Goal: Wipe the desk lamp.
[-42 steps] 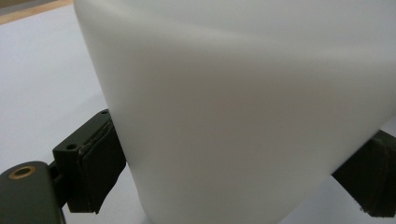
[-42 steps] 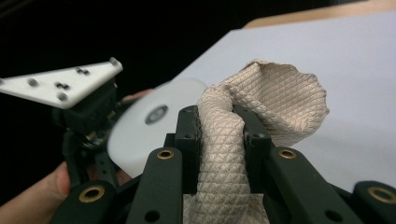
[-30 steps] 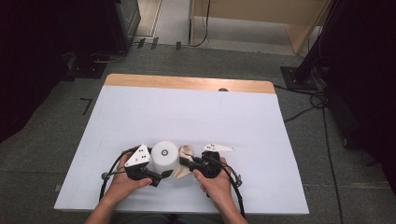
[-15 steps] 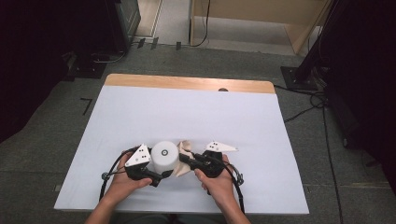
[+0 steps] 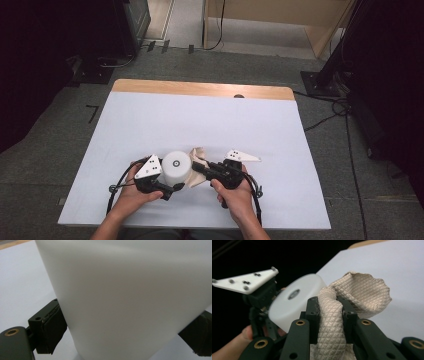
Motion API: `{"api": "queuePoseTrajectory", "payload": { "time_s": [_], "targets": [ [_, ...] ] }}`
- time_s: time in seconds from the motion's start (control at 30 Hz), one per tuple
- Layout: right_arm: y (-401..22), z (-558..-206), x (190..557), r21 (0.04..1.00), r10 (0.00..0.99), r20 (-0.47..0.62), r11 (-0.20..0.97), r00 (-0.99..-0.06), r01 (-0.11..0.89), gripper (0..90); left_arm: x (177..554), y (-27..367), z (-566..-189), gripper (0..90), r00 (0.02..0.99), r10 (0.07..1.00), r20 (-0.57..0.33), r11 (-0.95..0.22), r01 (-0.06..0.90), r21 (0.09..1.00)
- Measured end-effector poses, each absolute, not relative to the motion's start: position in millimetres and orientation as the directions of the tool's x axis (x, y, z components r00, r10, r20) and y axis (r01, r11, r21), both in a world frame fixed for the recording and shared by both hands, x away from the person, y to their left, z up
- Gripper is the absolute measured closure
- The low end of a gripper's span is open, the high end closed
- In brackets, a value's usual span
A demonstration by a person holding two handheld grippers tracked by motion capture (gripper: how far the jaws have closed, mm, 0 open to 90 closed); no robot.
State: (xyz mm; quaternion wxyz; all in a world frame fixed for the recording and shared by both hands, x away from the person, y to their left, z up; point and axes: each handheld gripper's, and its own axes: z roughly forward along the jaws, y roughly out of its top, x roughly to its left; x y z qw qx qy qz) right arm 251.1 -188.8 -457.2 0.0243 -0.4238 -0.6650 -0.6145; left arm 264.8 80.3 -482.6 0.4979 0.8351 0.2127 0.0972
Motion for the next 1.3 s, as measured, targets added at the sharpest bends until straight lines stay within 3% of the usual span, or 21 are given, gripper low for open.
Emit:
{"api": "queuePoseTrajectory", "payload": {
  "time_s": [0.17, 0.5, 0.8, 1.07, 1.3],
  "targets": [
    [-188.2, -470.4, 254.2, 0.768, 0.533, 0.582, -0.111, -0.614, 0.631, 74.2, 264.7, 80.0, -482.9, 6.9, 0.889, 0.455, -0.047, -0.417, 0.259, 0.871],
    [-190.3, -498.7, 266.7, 0.678, 0.528, 0.623, 0.001, -0.577, 0.735, 73.9, 263.8, 79.3, -482.5, 7.3, 0.889, 0.456, -0.030, -0.426, 0.249, 0.870],
    [-214.1, -479.7, 266.4, 0.795, 0.764, 0.348, 0.068, -0.543, 0.603, 73.1, 263.4, 79.0, -480.6, 7.5, 0.889, 0.457, -0.025, -0.437, 0.250, 0.864],
    [-230.0, -482.9, 272.0, 0.780, 0.833, 0.245, 0.134, -0.496, 0.611, 64.7, 257.7, 77.6, -472.3, 7.0, 0.865, 0.500, 0.028, -0.447, 0.230, 0.864],
    [-232.6, -484.9, 275.1, 0.772, 0.861, 0.225, 0.129, -0.457, 0.623, 52.6, 248.8, 65.1, -464.5, 0.0, 0.795, 0.604, -0.053, -0.360, 0.331, 0.872]
  ]
}}
